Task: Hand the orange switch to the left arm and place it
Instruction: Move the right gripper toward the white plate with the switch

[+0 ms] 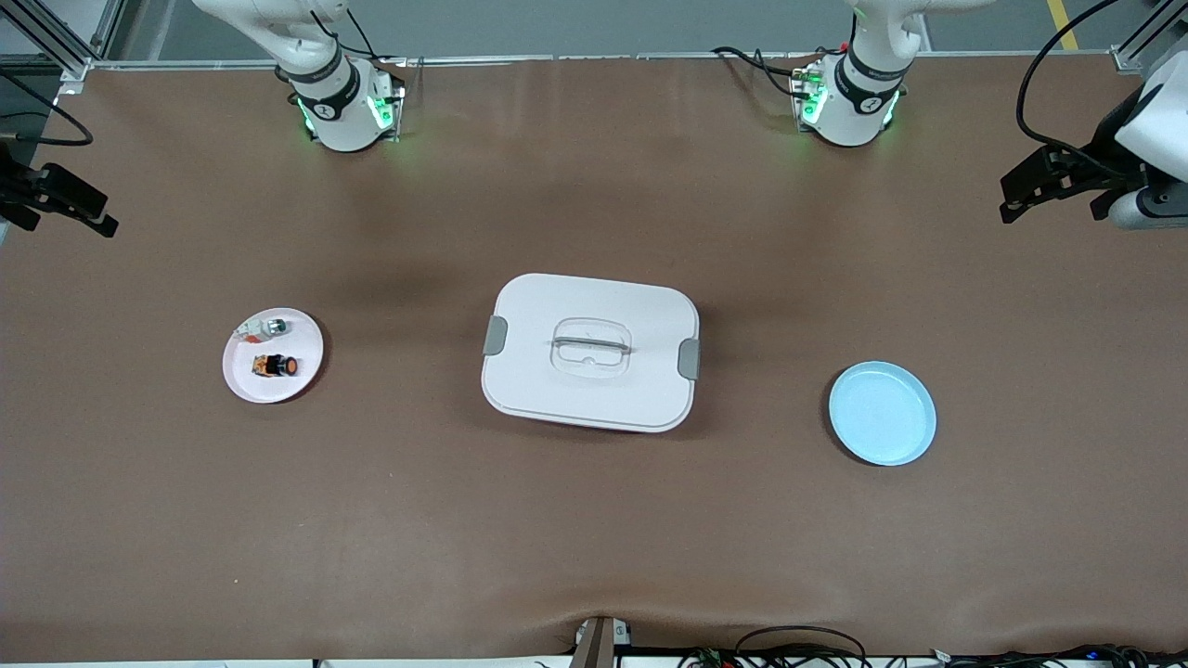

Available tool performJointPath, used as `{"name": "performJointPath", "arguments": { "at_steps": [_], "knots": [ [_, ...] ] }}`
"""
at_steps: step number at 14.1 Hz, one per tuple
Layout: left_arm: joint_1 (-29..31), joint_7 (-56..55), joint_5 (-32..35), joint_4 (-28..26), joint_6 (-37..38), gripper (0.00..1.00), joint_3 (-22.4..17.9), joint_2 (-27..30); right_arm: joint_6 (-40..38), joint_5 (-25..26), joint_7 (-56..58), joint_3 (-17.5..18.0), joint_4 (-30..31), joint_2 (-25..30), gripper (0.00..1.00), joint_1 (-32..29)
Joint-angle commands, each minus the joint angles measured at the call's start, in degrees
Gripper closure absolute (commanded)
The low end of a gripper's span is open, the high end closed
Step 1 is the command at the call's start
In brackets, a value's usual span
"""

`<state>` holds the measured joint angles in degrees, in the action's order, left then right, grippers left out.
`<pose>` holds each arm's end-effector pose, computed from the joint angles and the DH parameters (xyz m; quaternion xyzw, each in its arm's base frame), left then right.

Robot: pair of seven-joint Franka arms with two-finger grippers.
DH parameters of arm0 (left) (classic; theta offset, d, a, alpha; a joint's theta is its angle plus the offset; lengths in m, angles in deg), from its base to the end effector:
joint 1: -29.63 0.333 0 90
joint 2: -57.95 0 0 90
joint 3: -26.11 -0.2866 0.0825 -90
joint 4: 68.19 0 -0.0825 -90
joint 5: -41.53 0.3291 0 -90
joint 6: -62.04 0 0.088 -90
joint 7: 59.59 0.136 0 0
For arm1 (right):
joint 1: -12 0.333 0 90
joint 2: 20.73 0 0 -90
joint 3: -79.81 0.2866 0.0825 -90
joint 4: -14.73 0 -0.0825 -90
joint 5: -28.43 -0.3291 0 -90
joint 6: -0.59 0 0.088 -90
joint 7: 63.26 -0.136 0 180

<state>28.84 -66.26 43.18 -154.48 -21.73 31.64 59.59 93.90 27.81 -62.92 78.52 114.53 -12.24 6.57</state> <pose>0.4776 -0.0494 0.5973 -0.9998 -0.0045 0.0059 0.0165 0.4598 -0.0534 0.5707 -0.9983 0.0558 -0.0178 0.0060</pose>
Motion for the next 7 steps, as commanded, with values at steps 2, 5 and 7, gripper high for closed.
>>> {"name": "performJointPath", "arguments": {
  "at_steps": [2,5,7],
  "knots": [
    [0.18,0.43,-0.41,0.51,0.98,0.0,0.0,0.03,0.12,0.53,-0.96,0.23,1.1,1.09,0.0,-0.2],
    [0.44,0.25,-0.41,0.6,0.98,0.0,0.0,0.03,0.03,1.15,-0.87,0.32,1.01,1.0,0.0,0.06],
    [0.44,0.16,-0.06,0.6,0.98,0.0,-0.08,-0.06,-0.23,1.15,-0.87,0.32,0.49,0.92,0.0,0.06]
  ]
}}
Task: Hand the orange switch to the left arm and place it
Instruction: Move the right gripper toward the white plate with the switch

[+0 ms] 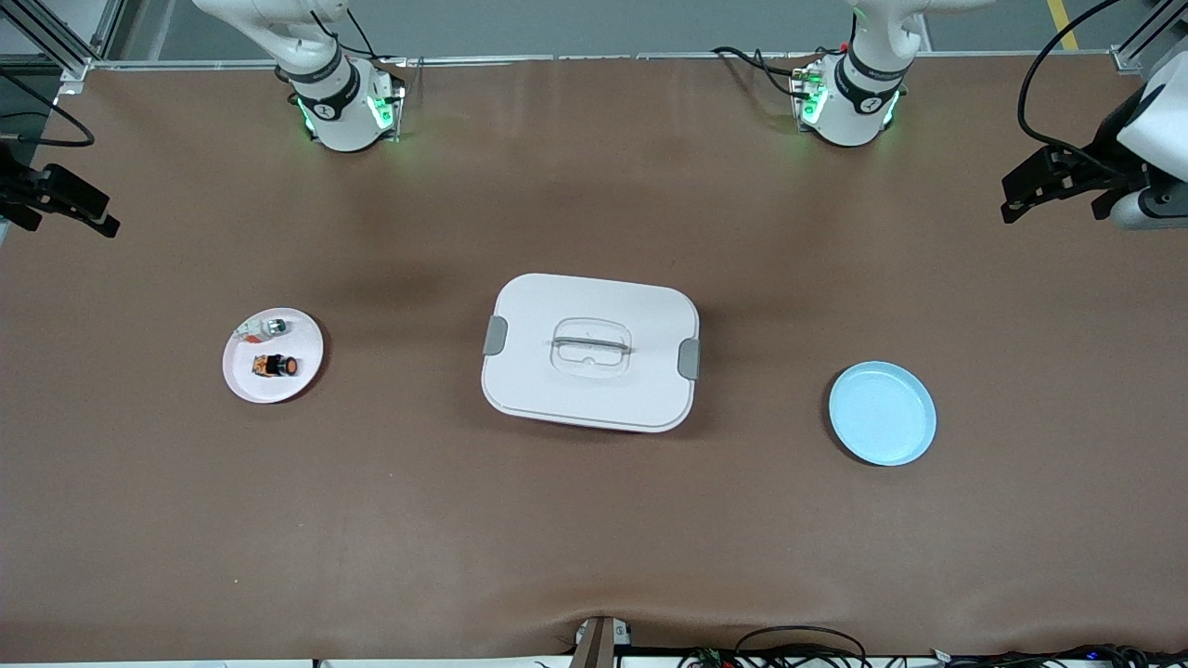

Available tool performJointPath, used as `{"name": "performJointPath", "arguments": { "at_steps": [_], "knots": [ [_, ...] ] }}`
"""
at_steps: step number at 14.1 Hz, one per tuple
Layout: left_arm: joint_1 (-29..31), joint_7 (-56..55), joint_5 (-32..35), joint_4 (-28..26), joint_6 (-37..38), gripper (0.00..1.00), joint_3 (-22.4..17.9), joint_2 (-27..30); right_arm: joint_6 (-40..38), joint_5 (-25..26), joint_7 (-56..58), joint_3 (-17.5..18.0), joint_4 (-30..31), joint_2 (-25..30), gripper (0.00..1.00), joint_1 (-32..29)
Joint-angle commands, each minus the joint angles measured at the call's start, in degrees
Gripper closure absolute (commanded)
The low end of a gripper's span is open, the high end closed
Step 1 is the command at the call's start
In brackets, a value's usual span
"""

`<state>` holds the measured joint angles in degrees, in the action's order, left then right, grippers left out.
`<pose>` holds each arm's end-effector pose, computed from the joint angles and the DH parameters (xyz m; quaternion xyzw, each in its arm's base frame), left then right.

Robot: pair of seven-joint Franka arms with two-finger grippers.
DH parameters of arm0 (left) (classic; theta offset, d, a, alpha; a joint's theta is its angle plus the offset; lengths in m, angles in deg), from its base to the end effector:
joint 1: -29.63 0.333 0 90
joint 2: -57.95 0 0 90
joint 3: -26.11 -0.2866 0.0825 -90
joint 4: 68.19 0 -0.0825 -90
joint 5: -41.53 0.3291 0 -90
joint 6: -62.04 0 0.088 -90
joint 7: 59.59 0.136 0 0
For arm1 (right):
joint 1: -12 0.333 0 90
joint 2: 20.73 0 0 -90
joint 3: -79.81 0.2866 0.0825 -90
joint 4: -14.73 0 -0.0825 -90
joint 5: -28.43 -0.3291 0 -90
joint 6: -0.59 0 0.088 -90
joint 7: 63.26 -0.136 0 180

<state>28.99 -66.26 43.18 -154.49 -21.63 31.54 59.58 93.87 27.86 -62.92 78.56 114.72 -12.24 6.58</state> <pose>0.4776 -0.0473 0.5970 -0.9998 -0.0067 0.0070 0.0165 0.4596 -0.0531 0.5693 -0.9983 0.0553 -0.0159 0.0056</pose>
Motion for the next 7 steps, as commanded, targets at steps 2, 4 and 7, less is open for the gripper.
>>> {"name": "performJointPath", "arguments": {
  "at_steps": [2,4,7],
  "knots": [
    [0.38,0.17,0.03,0.52,0.88,0.0,-0.25,-0.4,-0.9,0.83,-0.78,-0.07,-1.28,-0.22,0.0,-0.46],
    [0.38,0.43,0.03,0.34,0.88,0.0,-0.25,-0.84,-3.18,1.09,-0.78,-0.07,-2.08,-4.07,0.0,-0.12],
    [0.2,-0.27,-0.06,0.16,2.19,0.0,-0.07,-0.41,-3.29,1.01,-0.25,-0.16,-3.22,-8.56,0.0,-0.73]
  ]
}}
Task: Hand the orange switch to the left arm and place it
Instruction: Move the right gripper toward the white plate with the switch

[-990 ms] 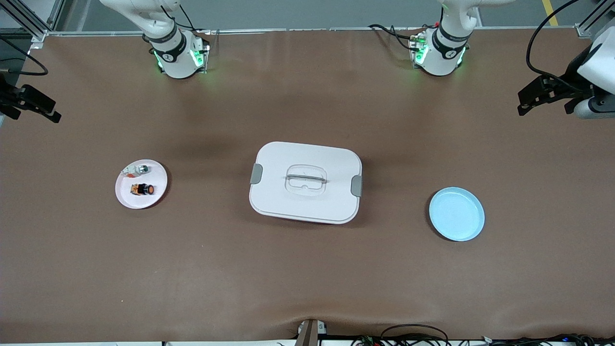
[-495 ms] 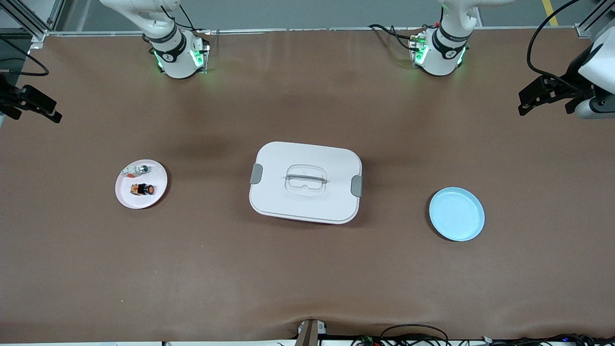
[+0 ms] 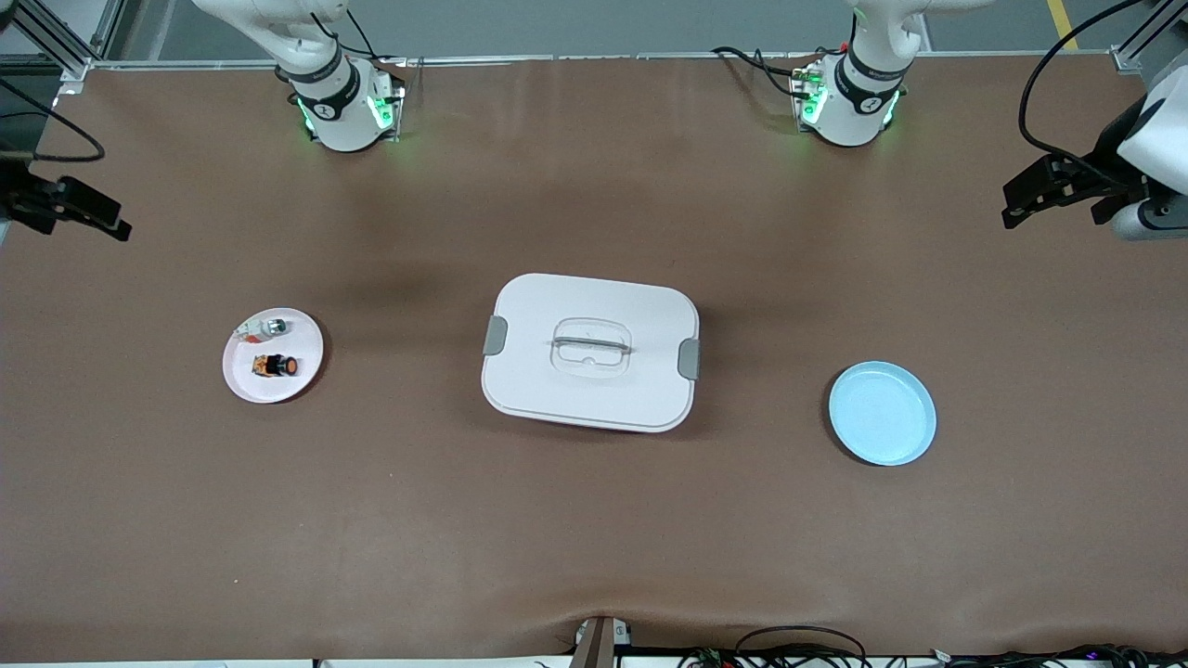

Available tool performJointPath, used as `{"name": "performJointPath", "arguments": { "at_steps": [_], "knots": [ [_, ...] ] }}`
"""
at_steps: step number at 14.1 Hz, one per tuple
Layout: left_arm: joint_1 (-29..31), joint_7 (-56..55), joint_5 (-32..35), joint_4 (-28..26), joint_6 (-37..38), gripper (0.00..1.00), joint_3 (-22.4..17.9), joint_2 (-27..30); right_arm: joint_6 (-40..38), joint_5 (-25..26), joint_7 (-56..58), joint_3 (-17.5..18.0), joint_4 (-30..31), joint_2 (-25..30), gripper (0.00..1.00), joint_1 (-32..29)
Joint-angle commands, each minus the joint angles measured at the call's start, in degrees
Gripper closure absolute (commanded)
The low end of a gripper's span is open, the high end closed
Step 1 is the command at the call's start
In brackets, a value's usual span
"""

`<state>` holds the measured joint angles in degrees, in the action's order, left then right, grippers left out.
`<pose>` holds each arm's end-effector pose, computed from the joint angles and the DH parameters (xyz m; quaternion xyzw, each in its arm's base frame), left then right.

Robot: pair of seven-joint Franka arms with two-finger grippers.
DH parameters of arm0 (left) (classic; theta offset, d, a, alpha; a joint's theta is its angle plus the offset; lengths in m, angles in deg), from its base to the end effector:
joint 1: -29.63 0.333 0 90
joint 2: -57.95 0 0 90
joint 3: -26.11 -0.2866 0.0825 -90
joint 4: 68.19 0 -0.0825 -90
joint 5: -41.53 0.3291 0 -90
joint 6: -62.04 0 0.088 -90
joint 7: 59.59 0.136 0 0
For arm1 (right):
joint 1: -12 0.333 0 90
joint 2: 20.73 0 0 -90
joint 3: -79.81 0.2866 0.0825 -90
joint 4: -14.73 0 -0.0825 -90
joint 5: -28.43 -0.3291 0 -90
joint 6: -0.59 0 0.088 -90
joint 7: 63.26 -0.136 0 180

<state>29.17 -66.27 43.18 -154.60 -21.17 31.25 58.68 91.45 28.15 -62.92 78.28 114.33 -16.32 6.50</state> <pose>0.4809 -0.0432 0.5881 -0.9996 -0.0108 0.0199 0.0171 0.4694 -0.0576 0.5352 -0.9976 0.0584 0.0375 0.0059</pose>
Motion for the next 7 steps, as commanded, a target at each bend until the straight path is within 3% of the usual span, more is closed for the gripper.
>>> {"name": "performJointPath", "arguments": {
  "at_steps": [1,7],
  "knots": [
    [0.02,-0.09,-0.06,0.45,1.91,0.0,0.3,0.5,-0.77,0.37,-0.25,0.12,-3.09,-5.19,0.0,-1.01],
    [0.11,0.26,-0.5,0.63,1.83,0.0,0.13,0.5,-1.39,0.9,-0.07,0.03,-5.82,-11.08,0.0,-1.54]
  ]
}}
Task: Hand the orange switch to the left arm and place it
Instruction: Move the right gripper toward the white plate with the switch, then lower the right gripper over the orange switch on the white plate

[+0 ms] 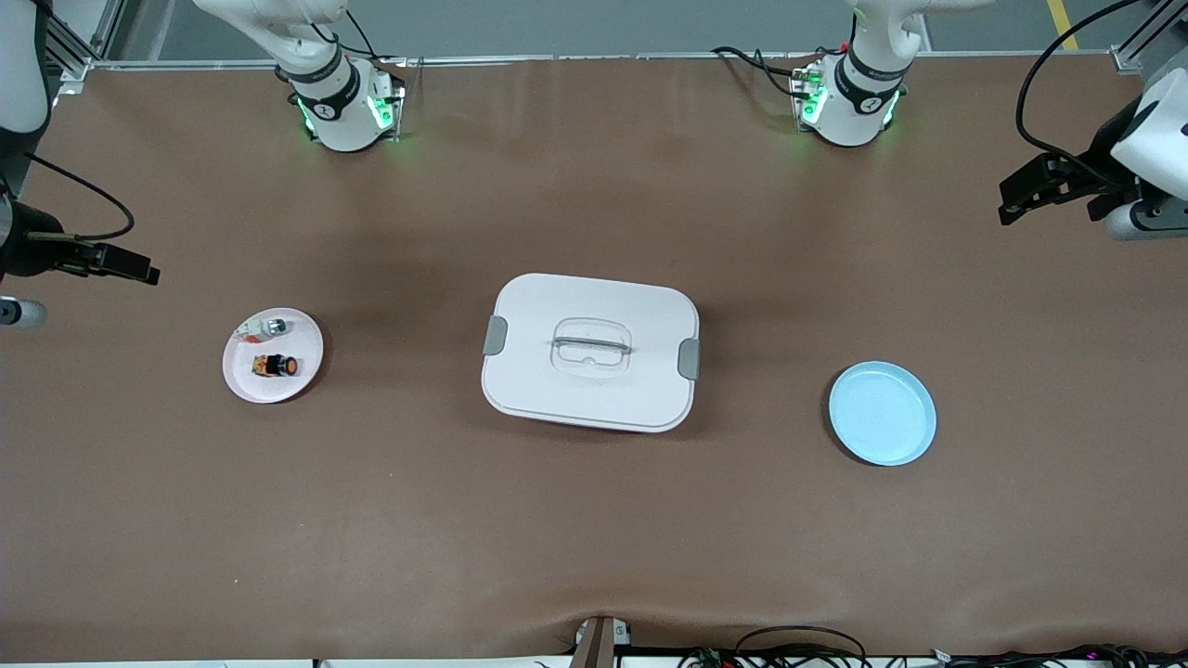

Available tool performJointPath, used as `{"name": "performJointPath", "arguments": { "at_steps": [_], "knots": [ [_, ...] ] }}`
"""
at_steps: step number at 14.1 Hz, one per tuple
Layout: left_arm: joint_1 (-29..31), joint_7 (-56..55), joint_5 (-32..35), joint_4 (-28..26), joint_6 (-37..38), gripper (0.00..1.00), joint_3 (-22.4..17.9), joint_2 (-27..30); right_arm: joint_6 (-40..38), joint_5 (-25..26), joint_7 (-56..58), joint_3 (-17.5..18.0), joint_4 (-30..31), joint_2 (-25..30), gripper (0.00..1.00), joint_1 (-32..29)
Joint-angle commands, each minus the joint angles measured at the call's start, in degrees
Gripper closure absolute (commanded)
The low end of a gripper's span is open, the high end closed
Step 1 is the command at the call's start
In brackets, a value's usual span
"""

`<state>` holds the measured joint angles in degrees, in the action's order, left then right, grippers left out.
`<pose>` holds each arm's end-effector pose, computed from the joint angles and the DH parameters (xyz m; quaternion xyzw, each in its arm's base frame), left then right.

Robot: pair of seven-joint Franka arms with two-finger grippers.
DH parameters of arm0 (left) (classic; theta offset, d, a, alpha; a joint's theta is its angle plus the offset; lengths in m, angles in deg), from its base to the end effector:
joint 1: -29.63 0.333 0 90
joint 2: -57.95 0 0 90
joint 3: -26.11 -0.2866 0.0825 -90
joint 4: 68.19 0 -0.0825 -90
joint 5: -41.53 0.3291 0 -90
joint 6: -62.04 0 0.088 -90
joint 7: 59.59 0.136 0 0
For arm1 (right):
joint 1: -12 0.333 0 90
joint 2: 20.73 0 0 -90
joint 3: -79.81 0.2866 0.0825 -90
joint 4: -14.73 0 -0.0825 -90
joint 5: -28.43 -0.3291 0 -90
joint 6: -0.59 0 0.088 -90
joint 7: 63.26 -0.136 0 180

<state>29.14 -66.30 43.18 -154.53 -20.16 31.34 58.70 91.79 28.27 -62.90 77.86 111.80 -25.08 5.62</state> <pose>0.4783 -0.0440 0.5873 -0.9994 -0.0102 0.0278 0.0180 0.5002 -0.0724 0.4788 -0.9936 0.0694 0.0888 0.0068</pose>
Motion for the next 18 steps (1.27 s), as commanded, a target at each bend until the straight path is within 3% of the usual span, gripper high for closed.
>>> {"name": "performJointPath", "arguments": {
  "at_steps": [1,4,8,18],
  "knots": [
    [0.13,0.29,-0.59,0.55,0.47,0.0,0.04,0.48,-1.46,0.69,-0.18,0.46,-3.12,-2.76,0.0,-0.65],
    [0.13,0.29,-0.68,0.55,-0.42,0.0,0.04,0.31,0.64,-0.02,-0.27,0.54,-2.16,-4.78,0.0,-0.21],
    [0.22,0.38,-0.68,0.55,-0.42,0.0,-0.05,0.22,7.84,-1.59,-0.01,0.63,3.73,-4.87,0.0,-0.3],
    [1.45,0.55,-0.5,0.55,-0.33,0.0,-0.13,0.39,29.36,-2.3,4.21,0.63,16.29,-9.18,0.0,-0.21]
  ]
}}
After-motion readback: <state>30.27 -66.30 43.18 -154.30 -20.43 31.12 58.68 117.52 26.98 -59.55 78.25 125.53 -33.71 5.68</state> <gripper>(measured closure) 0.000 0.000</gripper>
